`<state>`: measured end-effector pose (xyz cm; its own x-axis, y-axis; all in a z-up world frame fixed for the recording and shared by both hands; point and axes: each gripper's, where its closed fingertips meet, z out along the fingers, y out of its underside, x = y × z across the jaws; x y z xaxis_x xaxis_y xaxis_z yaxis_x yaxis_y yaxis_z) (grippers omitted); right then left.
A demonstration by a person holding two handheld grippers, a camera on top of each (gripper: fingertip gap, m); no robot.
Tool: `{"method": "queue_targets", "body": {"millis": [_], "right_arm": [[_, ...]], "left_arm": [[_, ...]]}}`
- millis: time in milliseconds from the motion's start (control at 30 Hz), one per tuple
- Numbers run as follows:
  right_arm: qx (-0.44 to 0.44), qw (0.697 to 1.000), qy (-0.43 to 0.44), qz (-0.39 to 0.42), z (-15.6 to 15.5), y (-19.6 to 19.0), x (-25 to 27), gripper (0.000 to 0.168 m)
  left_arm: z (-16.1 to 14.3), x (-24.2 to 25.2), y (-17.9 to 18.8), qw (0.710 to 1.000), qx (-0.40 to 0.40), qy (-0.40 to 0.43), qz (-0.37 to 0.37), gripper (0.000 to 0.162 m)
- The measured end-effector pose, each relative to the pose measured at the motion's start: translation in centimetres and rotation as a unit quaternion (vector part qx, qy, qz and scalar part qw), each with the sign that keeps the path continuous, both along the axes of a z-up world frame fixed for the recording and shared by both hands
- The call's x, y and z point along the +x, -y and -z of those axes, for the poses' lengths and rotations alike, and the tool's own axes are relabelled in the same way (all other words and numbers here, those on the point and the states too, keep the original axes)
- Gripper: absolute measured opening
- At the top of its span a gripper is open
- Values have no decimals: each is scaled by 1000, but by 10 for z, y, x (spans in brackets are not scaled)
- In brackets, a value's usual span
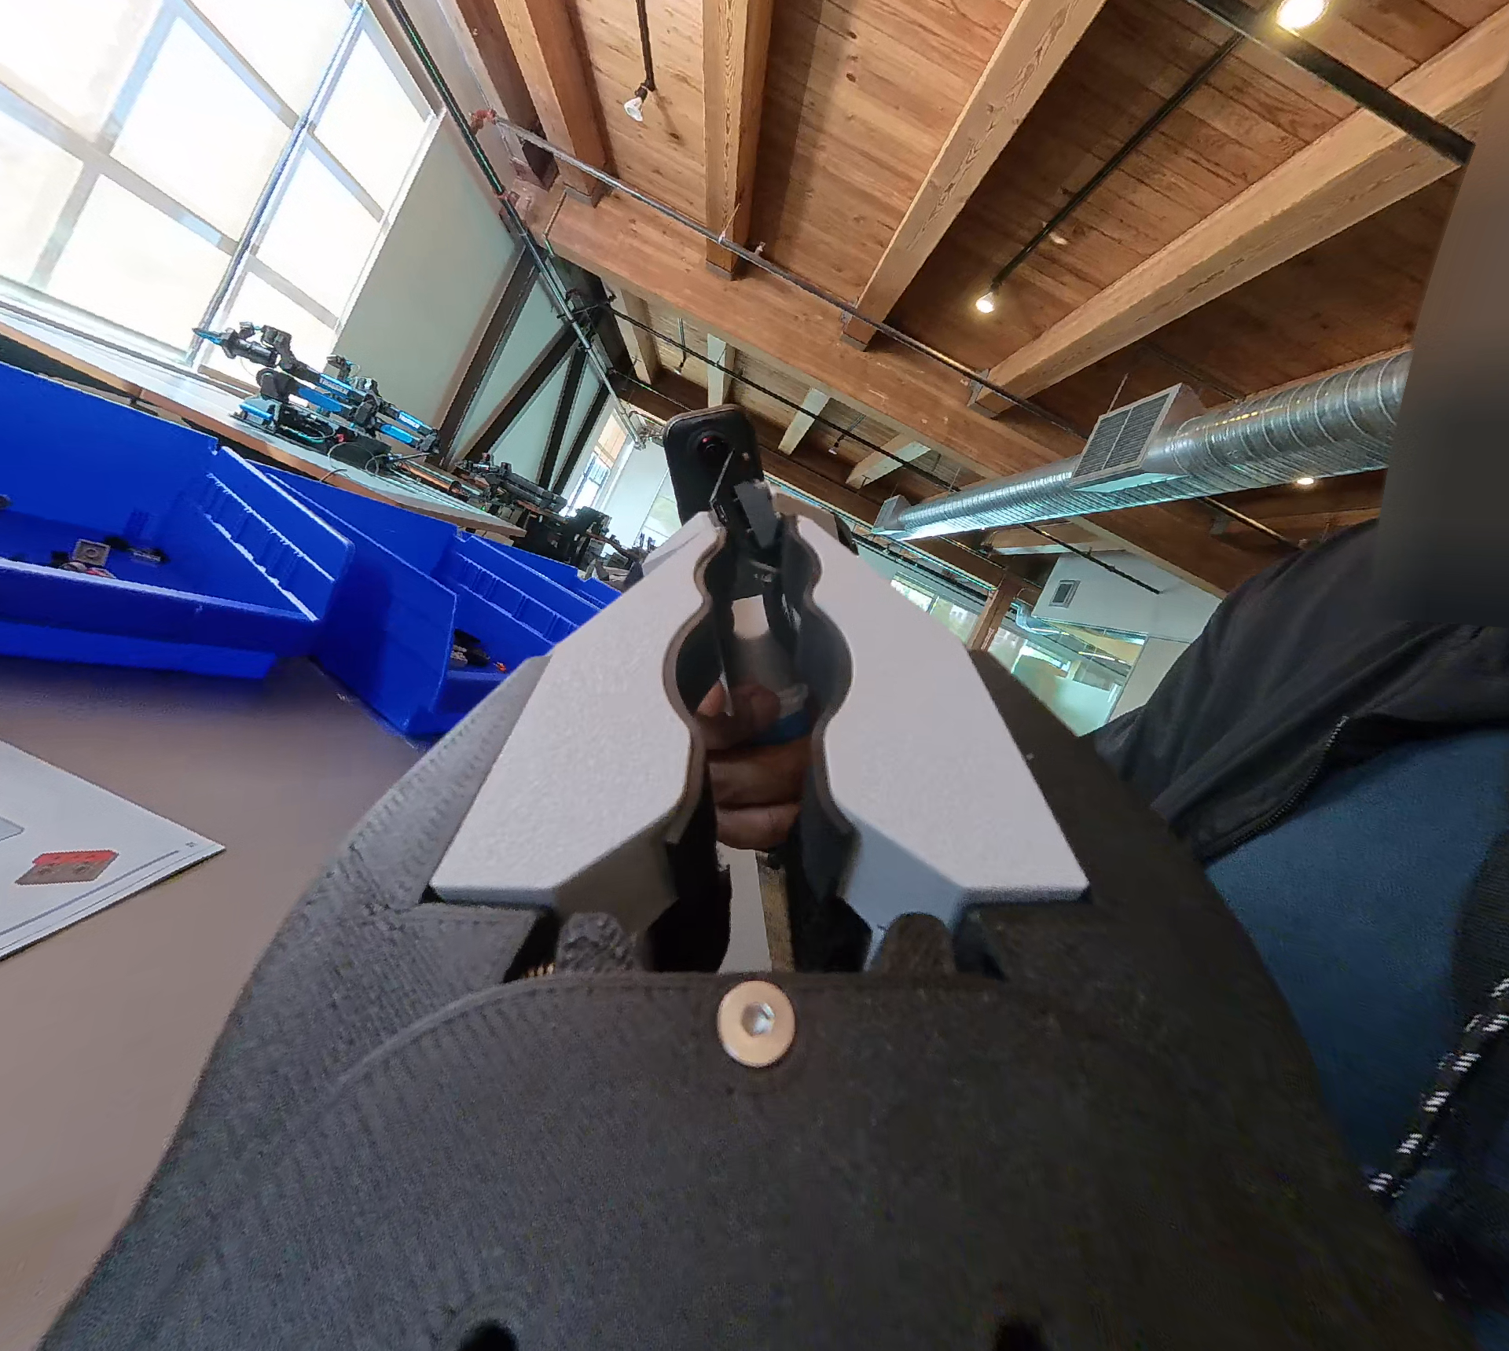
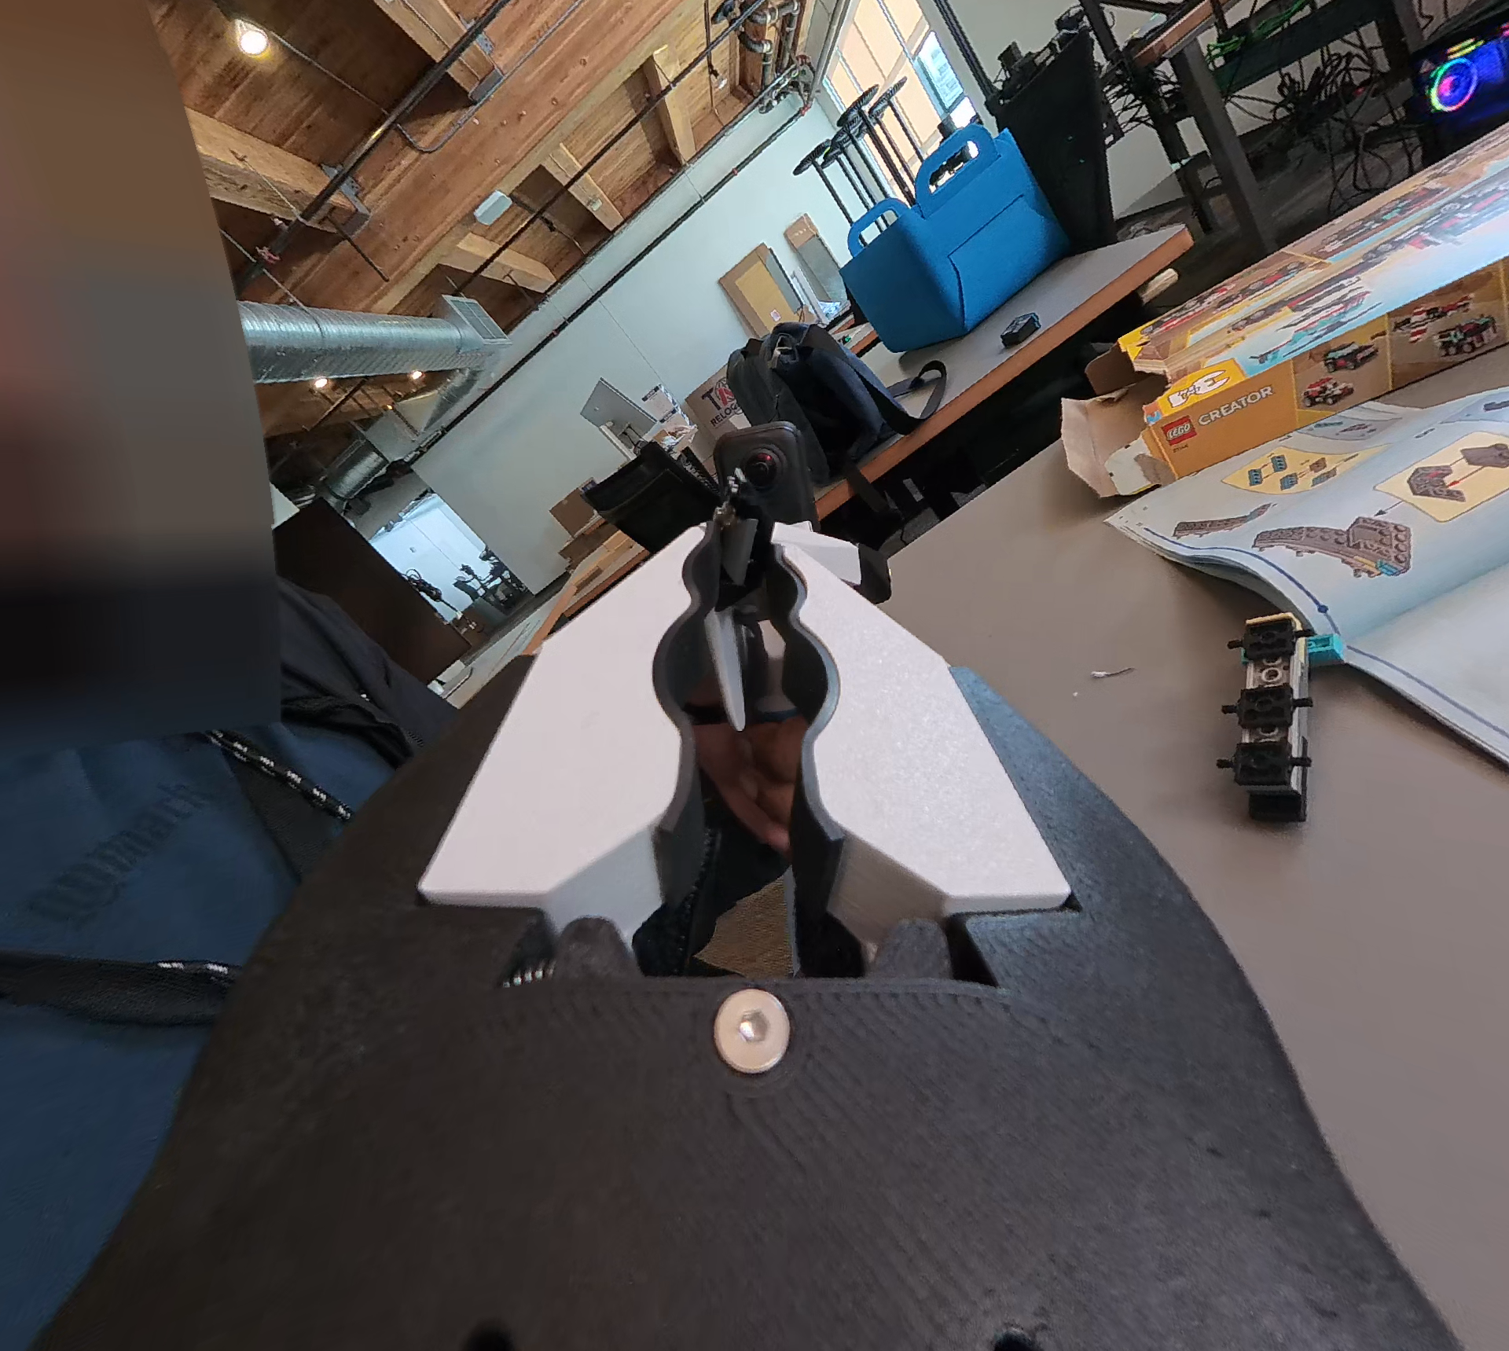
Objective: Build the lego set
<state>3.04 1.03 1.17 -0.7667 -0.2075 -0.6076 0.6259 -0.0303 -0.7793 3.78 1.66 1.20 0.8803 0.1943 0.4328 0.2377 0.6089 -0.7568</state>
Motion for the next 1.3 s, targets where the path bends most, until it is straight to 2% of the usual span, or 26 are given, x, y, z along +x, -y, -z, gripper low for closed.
{"method": "queue_targets", "body": {"millis": [967, 1133, 1233, 1300], "right_arm": [[-10, 1000, -2, 29, 3, -6, 0, 9], [-28, 998, 8, 53, 9, -6, -7, 9], [-36, 998, 10, 51, 12, -6, -7, 9], [-40, 998, 9, 51, 13, -6, -7, 9]], "left_arm": [[3, 3, -6, 1000, -6, 6, 25, 10], [7, -1, -8, 999, -24, 18, 14, 21], [11, -6, -7, 999, -31, 23, -2, 11], [12, -6, -6, 999, -33, 22, -4, 11]]}}
